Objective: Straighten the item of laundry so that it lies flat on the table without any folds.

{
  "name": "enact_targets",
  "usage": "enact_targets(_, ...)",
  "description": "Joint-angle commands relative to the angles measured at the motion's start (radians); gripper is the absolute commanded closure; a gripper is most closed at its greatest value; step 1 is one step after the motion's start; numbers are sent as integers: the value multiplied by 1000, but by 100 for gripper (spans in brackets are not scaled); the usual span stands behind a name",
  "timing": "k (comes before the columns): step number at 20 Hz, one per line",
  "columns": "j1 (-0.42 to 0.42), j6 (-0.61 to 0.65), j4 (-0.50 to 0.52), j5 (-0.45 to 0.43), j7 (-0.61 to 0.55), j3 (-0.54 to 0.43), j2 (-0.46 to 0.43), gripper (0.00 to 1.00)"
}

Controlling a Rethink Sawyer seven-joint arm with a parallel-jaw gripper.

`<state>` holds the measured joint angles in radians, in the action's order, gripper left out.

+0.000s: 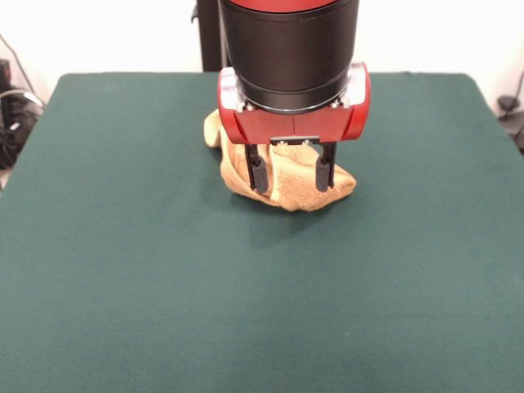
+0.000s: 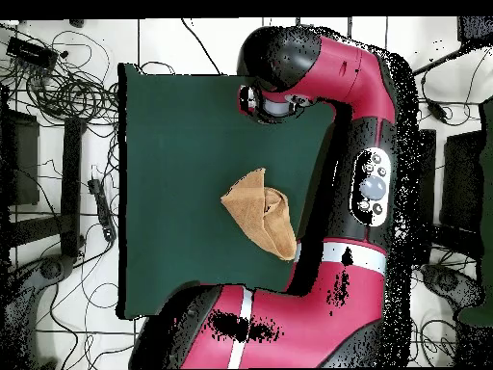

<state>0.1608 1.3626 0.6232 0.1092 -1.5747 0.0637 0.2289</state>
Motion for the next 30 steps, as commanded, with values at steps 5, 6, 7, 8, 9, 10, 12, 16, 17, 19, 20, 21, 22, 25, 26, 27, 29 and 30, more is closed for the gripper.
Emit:
enact_targets(5,-41,-117,178,8,-170,-52,48,0)
enact_targets(6,-41,-119,180,9,-170,-53,49,0)
enact_targets(7,-40,-121,182,10,-170,-53,49,0)
enact_targets(8,-39,-127,187,12,-171,-55,50,0)
enact_targets(9,-38,-138,196,16,-171,-60,52,0)
enact_targets(10,-36,-148,205,20,-171,-64,54,0)
enact_targets(12,-37,-167,217,15,-167,-63,56,0)
enact_targets(16,-36,-174,229,15,-165,-63,62,0)
enact_targets(17,-36,-173,231,15,-164,-64,63,0)
enact_targets(19,-36,-173,231,14,-164,-64,64,0)
enact_targets(20,-36,-172,231,14,-164,-65,64,0)
enact_targets(21,-35,-171,229,15,-165,-65,63,0)
enact_targets(22,-35,-169,227,15,-168,-64,63,0)
enact_targets(25,-34,-166,221,20,-181,-64,65,0)
enact_targets(26,-33,-159,216,21,-182,-65,65,0)
enact_targets(27,-33,-153,212,21,-182,-64,65,0)
enact_targets(29,-32,-146,207,20,-180,-64,64,0)
enact_targets(30,-31,-151,211,20,-178,-65,65,0)
